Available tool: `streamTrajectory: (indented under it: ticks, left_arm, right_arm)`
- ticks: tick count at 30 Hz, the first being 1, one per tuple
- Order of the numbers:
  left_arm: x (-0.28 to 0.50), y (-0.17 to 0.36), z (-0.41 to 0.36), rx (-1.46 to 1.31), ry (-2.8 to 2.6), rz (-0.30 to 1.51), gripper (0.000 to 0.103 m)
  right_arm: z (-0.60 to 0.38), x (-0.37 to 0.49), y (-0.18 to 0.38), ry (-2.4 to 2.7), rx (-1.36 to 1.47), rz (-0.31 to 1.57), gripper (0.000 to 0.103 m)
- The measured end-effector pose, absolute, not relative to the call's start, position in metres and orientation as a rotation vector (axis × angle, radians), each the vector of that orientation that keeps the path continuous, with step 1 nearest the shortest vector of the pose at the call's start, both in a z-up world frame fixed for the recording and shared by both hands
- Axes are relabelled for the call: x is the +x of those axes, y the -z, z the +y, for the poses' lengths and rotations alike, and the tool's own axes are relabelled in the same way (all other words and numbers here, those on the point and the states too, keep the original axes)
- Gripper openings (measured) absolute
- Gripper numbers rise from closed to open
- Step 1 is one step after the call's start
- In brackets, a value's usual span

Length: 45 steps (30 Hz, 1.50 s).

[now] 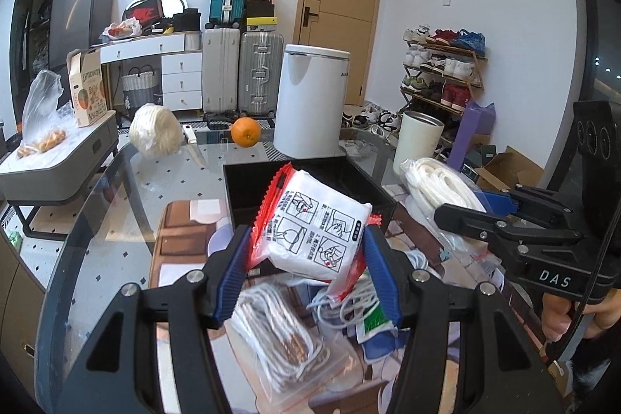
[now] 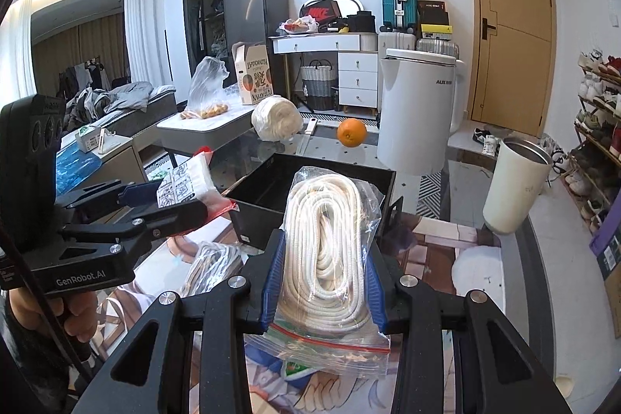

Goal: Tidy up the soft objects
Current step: 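Carry the packet in the left gripper and rope bag in the right over the black box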

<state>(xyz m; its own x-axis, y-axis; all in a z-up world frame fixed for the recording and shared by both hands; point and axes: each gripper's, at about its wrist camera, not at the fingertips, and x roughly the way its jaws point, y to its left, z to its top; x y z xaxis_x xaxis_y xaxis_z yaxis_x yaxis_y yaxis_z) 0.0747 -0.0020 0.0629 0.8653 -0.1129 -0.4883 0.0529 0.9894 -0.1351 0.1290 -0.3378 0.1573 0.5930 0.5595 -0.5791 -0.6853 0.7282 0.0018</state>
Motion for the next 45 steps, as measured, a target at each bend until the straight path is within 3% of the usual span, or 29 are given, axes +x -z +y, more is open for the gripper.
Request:
streamTrajectory:
  ticks: [16,45]
  left_arm:
    - [0.114,-0.071,0.006,-0.114,0.073,0.511,0.057]
    - [0.188,-0.037,0.017,-0.105,0.065,0.626,0.057]
  right_arm:
    - [-0.319,0.168,-0.156,-0.741,-0.263,0.613,0.037]
    - [-0.264,0.240,-0.125,-0.796,-0.378,0.690,0.037]
